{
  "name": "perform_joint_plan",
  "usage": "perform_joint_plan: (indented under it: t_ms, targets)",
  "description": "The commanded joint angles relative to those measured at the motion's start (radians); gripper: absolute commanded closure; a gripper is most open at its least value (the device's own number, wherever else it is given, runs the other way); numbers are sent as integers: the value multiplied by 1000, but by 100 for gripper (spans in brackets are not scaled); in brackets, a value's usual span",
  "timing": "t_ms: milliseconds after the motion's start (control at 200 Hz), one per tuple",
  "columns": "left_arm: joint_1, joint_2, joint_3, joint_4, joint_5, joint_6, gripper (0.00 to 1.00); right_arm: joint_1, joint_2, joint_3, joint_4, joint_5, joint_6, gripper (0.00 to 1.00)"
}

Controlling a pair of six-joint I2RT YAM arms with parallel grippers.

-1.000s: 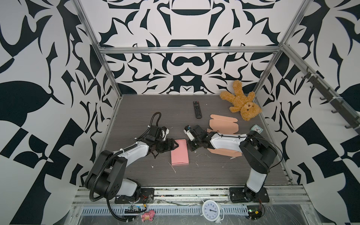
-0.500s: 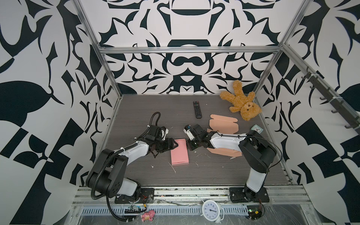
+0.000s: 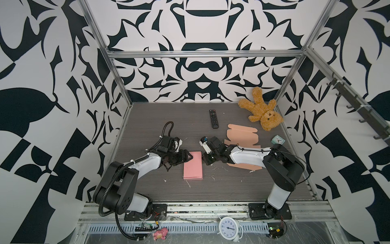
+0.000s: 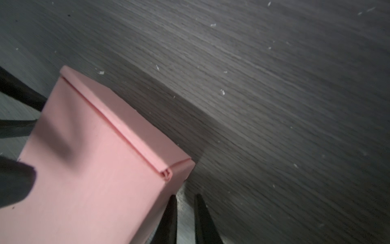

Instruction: Fold the paper box

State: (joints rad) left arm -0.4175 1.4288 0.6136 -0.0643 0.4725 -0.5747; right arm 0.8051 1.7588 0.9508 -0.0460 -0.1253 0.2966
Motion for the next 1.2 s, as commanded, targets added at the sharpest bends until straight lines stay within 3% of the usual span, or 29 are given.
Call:
perform_joint_plan:
  t_ms: [0,145,405,800,1195]
  targets:
    - [-3,-30,0,-2,17,16,27,5,-52,-26,39,34,-2,83]
    - [-4,-67,-28,-22,-7,18,20,2,-88,-69,31,94,-9,83]
    - [-4,-163,-73,-99,-34,27,18,2,-162,-119,-14,108,-9,84]
    - [-24,-293,-180,-165,22,4,19,91,-229,-195,-45,100,56,85]
    - [-126,-357,-233,-129,1,-69,24,152,-235,-228,-18,103,122,86]
